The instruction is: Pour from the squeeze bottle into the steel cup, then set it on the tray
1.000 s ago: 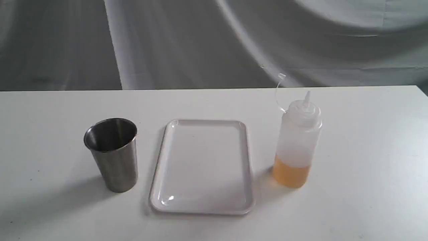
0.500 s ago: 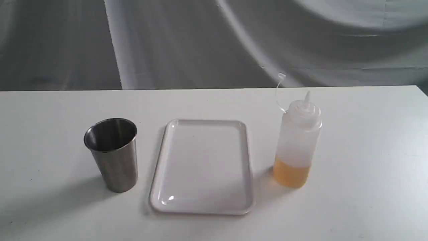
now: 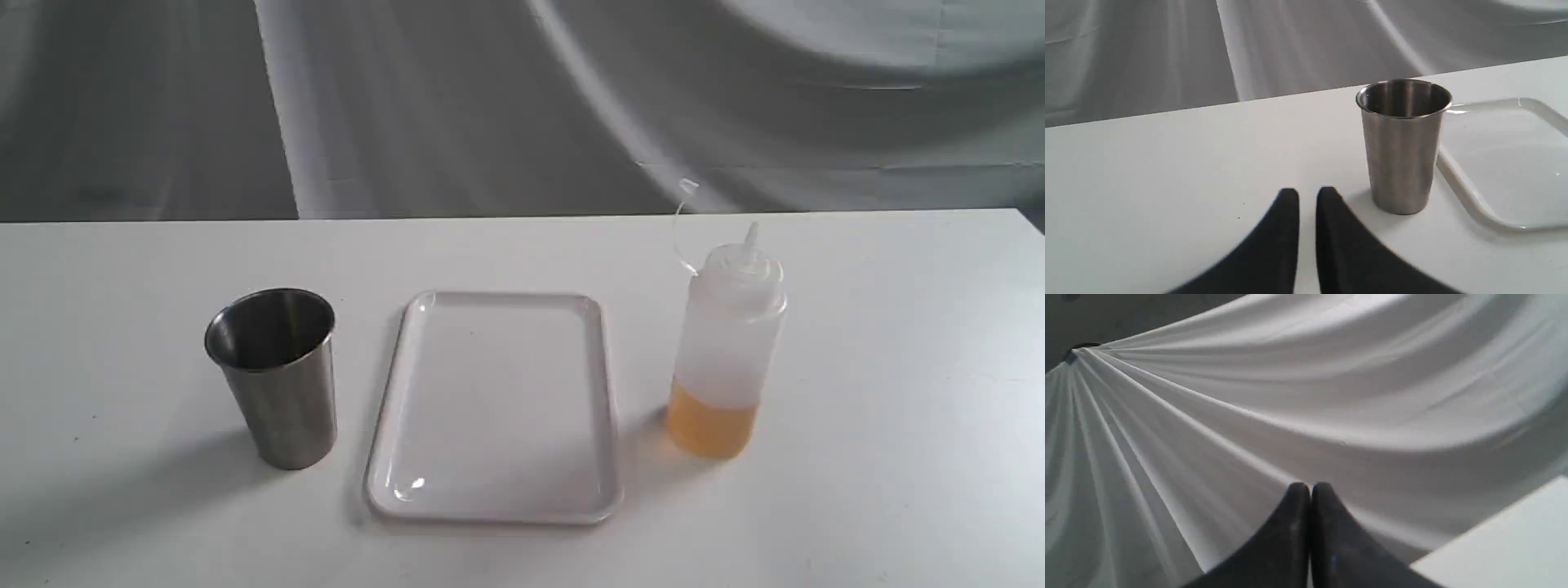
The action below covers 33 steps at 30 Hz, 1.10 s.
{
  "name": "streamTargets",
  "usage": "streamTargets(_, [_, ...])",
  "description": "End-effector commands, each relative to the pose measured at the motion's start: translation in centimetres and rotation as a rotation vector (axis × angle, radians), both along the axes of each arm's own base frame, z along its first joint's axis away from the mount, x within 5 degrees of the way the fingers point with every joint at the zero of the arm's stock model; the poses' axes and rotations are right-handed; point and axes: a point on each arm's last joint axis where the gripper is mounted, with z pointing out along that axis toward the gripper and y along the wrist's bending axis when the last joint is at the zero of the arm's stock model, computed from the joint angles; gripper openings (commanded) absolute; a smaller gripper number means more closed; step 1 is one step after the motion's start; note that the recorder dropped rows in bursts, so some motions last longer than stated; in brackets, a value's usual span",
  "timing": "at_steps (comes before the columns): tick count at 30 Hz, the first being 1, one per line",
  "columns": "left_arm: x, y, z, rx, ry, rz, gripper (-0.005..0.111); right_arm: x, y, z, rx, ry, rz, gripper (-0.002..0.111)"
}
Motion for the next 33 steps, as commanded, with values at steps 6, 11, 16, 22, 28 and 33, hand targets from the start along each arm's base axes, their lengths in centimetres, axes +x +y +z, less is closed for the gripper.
streamTargets(6, [0.0, 0.0, -0.1, -0.001, -0.008, -0.005, 0.008, -0.6, 0.3, 6.6, -0.203, -0.032, -0.036, 0.0])
streamTargets(11, [0.0, 0.0, -0.1, -0.001, -0.008, -0.005, 0.008, 2.1, -0.1, 10.1, -0.299, 0.095, -0.012, 0.0])
streamTargets(16, [0.0, 0.0, -0.1, -0.001, -0.008, -0.005, 0.008, 5.1, -0.8, 12.8, -0.342, 0.157, 0.008, 0.0])
streamTargets(22, [0.0, 0.0, -0.1, -0.001, -0.008, -0.005, 0.008, 9.0, -0.7, 13.6, -0.447, 0.243, 0.096, 0.0])
streamTargets(28, [0.0, 0.0, -0.1, -0.001, -0.008, -0.005, 0.008, 12.8, 0.4, 11.7, -0.591, 0.353, 0.222, 0.0])
streamTargets(33, [0.0, 0.0, -0.1, -0.001, -0.008, -0.005, 0.008, 14.5, 1.7, 10.7, -0.653, 0.364, 0.298, 0.0])
